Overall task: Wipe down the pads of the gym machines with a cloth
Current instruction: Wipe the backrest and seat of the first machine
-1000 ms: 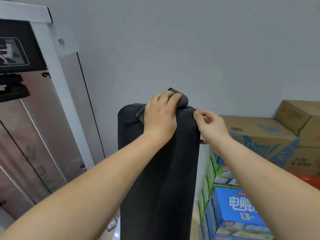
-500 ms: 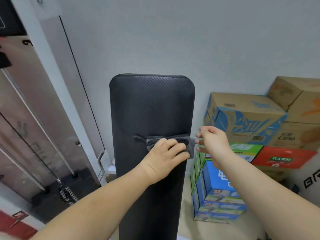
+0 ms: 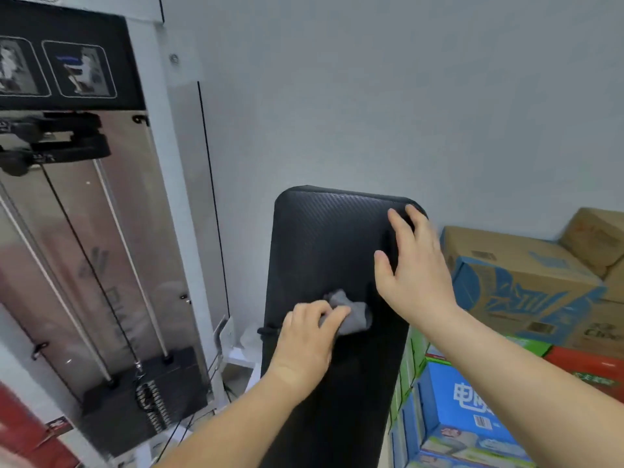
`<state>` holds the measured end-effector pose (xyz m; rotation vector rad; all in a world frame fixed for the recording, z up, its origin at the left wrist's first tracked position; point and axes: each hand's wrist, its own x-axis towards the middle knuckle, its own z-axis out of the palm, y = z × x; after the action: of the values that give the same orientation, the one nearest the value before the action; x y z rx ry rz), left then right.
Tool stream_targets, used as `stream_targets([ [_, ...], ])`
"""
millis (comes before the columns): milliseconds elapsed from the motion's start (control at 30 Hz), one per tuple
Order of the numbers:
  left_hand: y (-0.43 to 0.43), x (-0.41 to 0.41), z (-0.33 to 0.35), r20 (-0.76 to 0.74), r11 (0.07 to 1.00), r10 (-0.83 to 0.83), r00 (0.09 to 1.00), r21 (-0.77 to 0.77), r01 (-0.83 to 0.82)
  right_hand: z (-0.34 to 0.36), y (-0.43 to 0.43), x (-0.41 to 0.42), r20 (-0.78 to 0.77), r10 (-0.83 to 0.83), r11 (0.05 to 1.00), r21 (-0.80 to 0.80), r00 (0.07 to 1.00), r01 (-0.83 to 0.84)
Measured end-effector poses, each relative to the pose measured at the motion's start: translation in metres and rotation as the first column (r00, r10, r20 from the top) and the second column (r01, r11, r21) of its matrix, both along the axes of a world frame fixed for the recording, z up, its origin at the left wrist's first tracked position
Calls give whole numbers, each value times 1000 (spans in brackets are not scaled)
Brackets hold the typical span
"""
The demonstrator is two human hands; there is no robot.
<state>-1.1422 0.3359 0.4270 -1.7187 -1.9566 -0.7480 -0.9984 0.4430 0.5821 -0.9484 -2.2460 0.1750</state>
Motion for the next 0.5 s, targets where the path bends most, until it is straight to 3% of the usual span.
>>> stream_targets([
  [67,-21,-20,-9,-5,996,-68,998,-60,68,15,-2,-19,79,50,996,65,996,-55],
  [167,-26,-54,42,311,978,61,948,173,-120,32,-6,-52,213,70,980,170,975,-107],
  [233,-18,-80,100,572,891,84,816,324,-319,36,-8,-75,338,29,970,220,941,-109],
  [267,-10,-90,124,658,869,71,749,329,-371,35,-9,-86,398,-8,967,237,917,-94],
  [333,9,-103,149,780,903,-17,626,281,-325,29,-12,-104,464,-105,955,293,880,-40],
  [433,26,-97,127,936,967,-104,338,174,-185,18,-14,-115,421,-199,920,391,885,22],
  [500,25,-92,93,982,964,-58,181,102,-245,13,-12,-118,407,-220,903,428,887,28],
])
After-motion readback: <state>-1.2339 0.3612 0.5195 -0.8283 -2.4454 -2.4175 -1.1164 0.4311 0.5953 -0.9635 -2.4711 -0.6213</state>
